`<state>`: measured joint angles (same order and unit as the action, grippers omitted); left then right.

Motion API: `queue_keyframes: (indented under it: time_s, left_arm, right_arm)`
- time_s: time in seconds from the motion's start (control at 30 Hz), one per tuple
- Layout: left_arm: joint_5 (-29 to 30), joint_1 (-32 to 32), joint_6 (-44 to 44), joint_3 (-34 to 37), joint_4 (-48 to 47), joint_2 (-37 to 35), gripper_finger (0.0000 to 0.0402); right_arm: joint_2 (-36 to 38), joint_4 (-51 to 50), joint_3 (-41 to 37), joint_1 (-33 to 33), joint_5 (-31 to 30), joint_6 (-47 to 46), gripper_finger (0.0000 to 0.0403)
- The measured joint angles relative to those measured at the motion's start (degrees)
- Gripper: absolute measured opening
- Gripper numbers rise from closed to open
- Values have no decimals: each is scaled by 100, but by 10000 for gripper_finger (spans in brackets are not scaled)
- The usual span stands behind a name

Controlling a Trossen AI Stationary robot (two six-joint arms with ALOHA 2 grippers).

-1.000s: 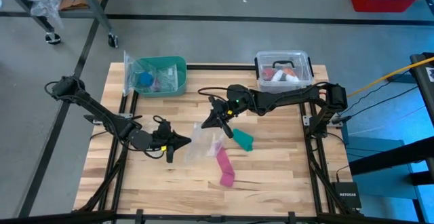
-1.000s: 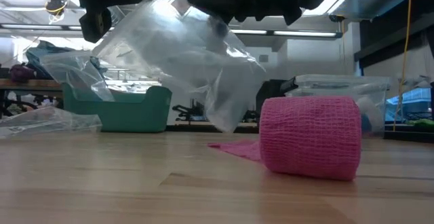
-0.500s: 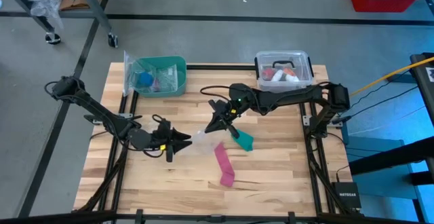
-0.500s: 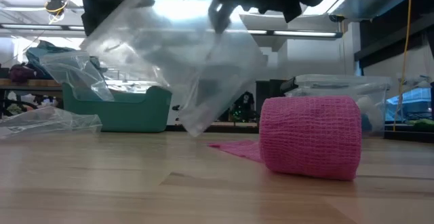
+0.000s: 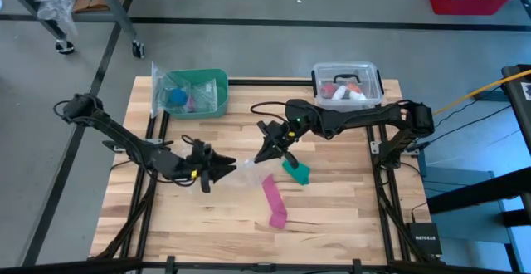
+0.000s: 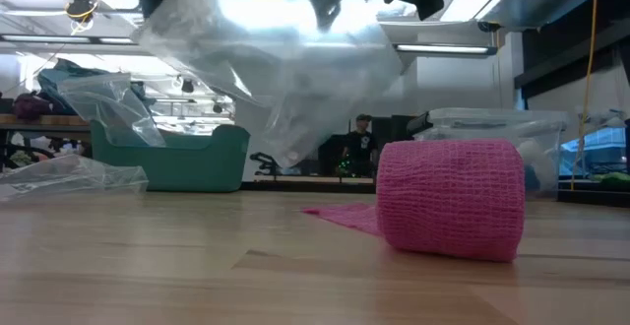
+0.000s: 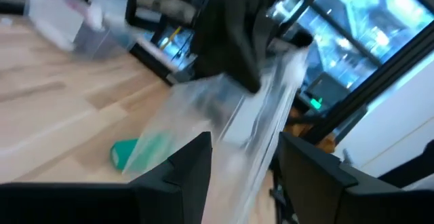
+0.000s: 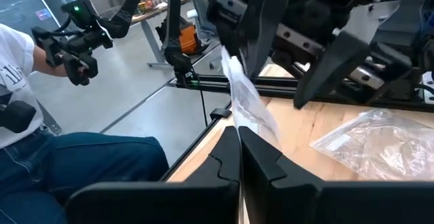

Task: Roll bandage
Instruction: Open the transparent zip bag

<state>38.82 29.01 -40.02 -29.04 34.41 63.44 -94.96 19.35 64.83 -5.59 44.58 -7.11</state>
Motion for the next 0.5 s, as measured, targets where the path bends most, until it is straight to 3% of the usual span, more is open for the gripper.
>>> queue_keyframes:
  time_s: [0.5]
  left_arm:
    - [-1,-222,322,0,255,2,162]
  right_arm:
    - [0,18,1,1,-316,33,1]
